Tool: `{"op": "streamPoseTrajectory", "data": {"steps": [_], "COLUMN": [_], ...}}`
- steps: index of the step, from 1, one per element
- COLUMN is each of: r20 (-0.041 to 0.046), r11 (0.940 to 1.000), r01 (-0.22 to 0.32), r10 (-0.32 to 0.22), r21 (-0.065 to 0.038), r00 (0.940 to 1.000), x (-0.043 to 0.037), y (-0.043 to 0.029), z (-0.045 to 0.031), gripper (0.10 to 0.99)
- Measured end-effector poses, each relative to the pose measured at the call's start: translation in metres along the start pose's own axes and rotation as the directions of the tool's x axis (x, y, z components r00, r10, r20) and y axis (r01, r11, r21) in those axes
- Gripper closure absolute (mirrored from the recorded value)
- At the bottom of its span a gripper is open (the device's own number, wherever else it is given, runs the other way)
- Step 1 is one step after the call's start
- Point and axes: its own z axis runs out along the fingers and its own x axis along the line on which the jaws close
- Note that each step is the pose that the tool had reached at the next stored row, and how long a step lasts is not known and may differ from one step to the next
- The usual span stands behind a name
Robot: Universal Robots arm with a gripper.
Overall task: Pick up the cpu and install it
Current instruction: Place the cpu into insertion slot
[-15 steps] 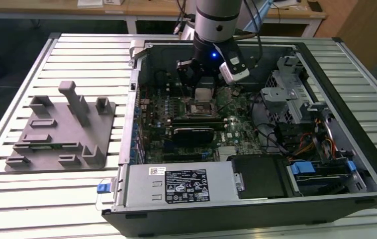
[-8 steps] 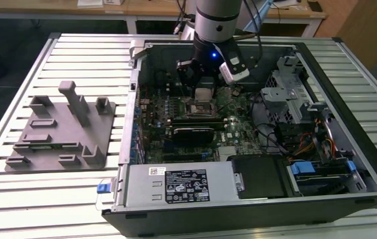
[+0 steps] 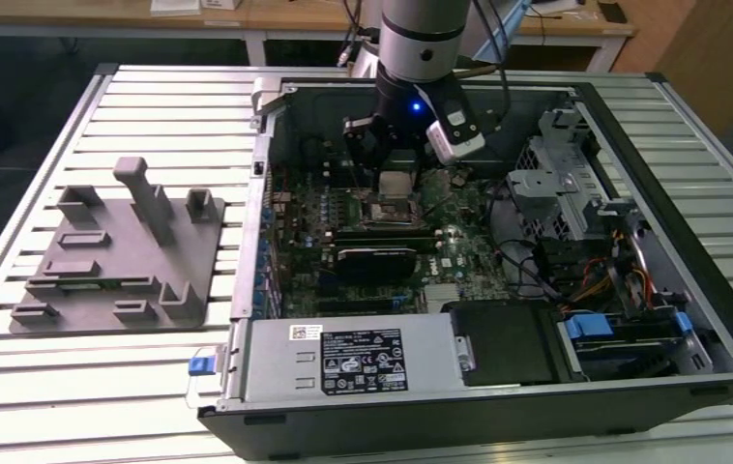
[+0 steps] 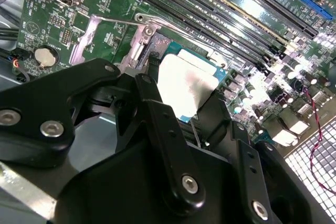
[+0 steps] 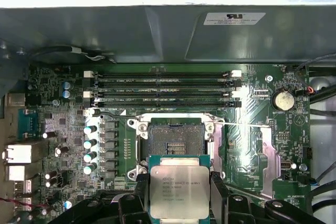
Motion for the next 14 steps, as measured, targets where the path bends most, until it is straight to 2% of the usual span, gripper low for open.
{"op": "streamPoseTrajectory", "data": {"steps": [4, 8, 11, 14], "r20": [0.0002, 0.0023, 0.0041, 0.0059], "r11": [1.0000, 0.9974, 0.9921, 0.9836], "r01": [-0.008, -0.072, -0.126, -0.180], "r10": [0.008, 0.072, 0.126, 0.180], "r21": [0.000, -0.001, -0.002, -0.002], "r00": [1.0000, 0.9974, 0.9921, 0.9836], "x": [0.0000, 0.0000, 0.0000, 0.0000], "y": [0.0000, 0.0000, 0.0000, 0.0000], "z": [0.0000, 0.0000, 0.0001, 0.0002], "gripper": [0.545, 0.545, 0.545, 0.545]}}
